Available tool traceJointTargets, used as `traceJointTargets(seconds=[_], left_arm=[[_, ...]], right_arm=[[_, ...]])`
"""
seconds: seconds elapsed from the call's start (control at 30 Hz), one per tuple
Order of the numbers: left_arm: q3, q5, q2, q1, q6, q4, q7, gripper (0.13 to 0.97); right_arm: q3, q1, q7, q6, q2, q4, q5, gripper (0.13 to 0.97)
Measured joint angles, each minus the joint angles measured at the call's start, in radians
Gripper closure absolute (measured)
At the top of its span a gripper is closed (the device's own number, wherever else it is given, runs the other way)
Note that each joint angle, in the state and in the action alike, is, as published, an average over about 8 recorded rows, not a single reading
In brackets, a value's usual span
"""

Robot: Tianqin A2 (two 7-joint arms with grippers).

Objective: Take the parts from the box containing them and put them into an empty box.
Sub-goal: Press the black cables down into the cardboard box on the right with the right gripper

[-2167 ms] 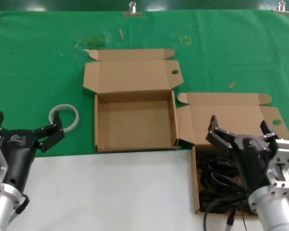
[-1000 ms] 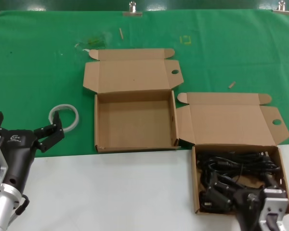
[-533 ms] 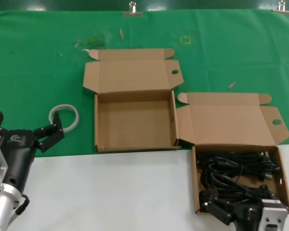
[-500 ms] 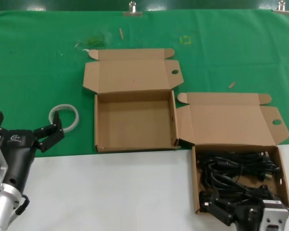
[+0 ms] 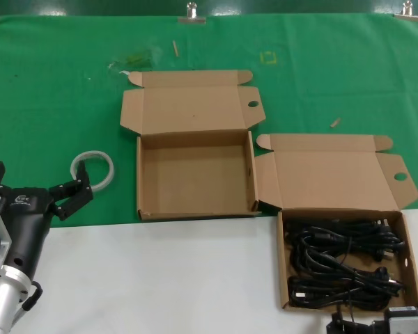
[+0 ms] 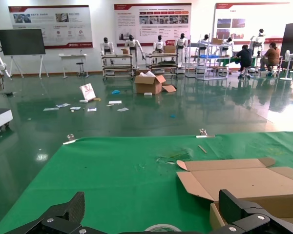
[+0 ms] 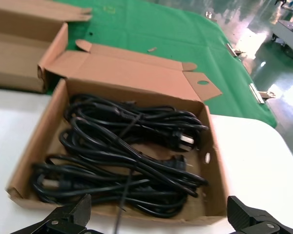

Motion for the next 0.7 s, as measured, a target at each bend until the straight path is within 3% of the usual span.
traceJointTargets(seconds=[0.7], left_arm=[[0.000,0.000,0.000,0.000,0.000,0.000,0.000,0.132]], right_arm=[[0.165,0.033,-0.452,0.034,0.000,0.072,0.265,0.129]])
